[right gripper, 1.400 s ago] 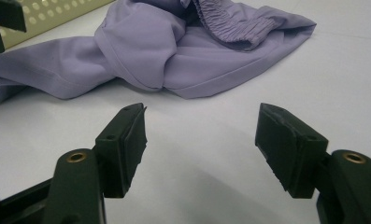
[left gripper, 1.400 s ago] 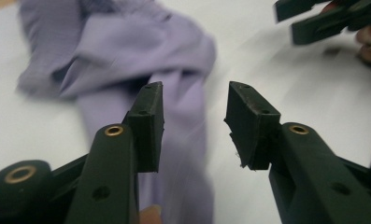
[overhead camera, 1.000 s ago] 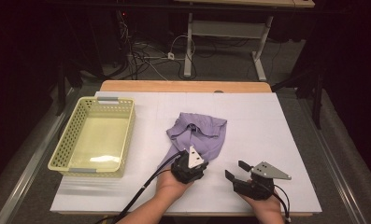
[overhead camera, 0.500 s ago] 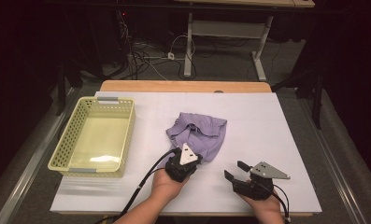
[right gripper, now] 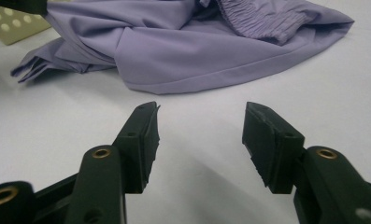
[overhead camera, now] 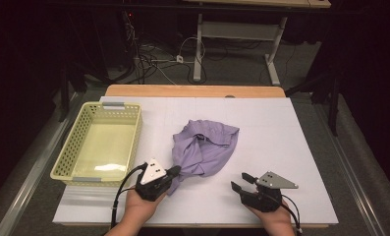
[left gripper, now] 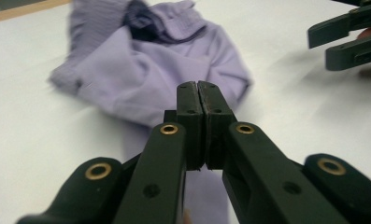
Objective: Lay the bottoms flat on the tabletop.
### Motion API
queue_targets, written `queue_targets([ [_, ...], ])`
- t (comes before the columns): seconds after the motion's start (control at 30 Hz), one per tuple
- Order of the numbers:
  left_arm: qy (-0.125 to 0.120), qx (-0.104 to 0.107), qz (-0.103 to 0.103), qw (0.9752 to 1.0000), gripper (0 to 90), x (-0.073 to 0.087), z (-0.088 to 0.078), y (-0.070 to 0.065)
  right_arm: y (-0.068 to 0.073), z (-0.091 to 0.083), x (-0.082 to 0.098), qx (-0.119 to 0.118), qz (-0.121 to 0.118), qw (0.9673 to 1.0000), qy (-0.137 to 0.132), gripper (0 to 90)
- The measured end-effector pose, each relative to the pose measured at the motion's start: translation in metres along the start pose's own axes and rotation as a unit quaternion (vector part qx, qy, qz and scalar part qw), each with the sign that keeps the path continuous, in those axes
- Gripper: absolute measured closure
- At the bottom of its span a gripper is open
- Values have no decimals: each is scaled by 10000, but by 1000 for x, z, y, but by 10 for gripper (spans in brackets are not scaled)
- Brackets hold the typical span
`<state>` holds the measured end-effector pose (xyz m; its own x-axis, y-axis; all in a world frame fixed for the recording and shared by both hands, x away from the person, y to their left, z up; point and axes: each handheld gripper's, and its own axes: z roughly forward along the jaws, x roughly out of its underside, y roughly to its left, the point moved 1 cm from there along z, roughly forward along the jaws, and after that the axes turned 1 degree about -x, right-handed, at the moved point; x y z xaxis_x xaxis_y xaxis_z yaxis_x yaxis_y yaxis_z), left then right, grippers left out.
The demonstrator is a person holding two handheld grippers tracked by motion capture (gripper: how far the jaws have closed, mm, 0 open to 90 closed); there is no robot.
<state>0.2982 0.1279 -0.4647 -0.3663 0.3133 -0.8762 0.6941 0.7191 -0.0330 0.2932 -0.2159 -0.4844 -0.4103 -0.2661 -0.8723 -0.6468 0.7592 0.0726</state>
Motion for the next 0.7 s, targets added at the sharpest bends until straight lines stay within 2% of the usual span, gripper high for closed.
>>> queue_targets([
  [0.1, -23, -35, -91, 9999, 863, 6, -2, 6, 2, 1, 0, -36, -14, 10000, 7, 489],
  [0.23, -56, -97, -88, 9999, 863, 10, -1, 17, 10, 5, -3, -125, -150, 9998, 64, 493],
  [0.37, -57, -34, -93, 9999, 863, 10, 1, 18, 20, 12, -8, -244, -173, 9995, 72, 473],
  [0.47, -80, 84, -136, 9998, 863, 9, 2, 19, 30, 22, -12, -306, -189, 9992, 166, 465],
  [0.57, -64, 137, -84, 9998, 862, 10, 4, 17, 38, 36, -17, -239, -361, 9984, 357, 453],
  [0.6, -54, 157, -71, 9998, 862, 10, 4, 16, 42, 45, -24, -204, -466, 9978, 433, 454],
  [0.67, -50, 178, -37, 9998, 862, 10, 4, 15, 43, 49, -28, -214, -482, 9975, 471, 459],
  [0.7, -41, 186, -20, 9998, 862, 11, 5, 15, 43, 59, -36, -198, -465, 9973, 539, 475],
])
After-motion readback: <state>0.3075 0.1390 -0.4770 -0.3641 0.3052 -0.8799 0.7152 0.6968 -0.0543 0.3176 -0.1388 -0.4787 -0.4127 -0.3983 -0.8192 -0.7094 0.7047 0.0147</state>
